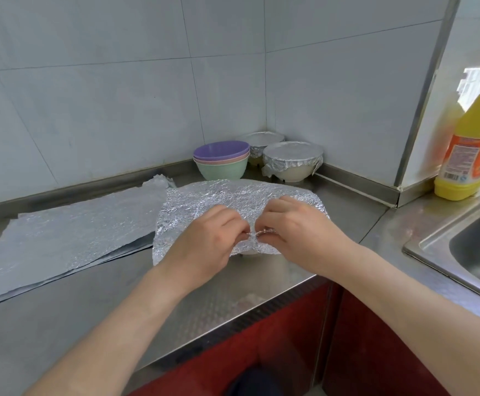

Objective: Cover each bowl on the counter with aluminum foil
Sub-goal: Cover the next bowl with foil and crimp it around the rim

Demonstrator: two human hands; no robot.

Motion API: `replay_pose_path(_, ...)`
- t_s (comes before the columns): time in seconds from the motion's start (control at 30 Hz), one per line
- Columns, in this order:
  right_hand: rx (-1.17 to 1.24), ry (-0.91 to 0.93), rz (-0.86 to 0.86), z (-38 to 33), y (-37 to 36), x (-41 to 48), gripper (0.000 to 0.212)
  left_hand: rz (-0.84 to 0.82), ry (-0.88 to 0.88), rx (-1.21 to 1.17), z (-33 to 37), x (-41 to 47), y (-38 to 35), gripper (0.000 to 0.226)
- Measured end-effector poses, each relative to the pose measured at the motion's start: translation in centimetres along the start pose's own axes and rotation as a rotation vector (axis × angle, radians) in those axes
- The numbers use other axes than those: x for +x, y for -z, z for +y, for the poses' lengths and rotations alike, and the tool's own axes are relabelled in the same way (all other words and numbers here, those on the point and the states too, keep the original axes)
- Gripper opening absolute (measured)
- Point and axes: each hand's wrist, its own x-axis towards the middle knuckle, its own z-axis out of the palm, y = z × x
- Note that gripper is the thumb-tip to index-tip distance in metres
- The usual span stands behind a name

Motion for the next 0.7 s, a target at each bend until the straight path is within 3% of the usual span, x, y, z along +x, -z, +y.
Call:
replay_pose_path(0.13, -0.018, -0.010, 0.014, -0.6, 0.1, -0.1, 0.015, -0.006, -0.013, 0.021, 0.6, -0.1, 0.2, 0.003)
replay_pose_path(0.37, -0.071, 0.011, 0.039, -2.0, 0.6, -0.6, 0.022, 0.046, 0.004, -0.082, 1.2, -1.1, 1.5, 0.018)
replay_pose_path(0.5, -0.081, 0.006, 0.055, -2.3, 0.6, -0.7, 0.021, 0.059, 0.114, -0.144, 1.9, -1.1, 1.7, 0.024)
replay_pose_path(0.7, -0.096, 0.011, 0.093, -2.6, -0.1, -1.0, 0.023, 0.110, 0.116, -0.069, 2.5, -1.2, 0.7, 0.016)
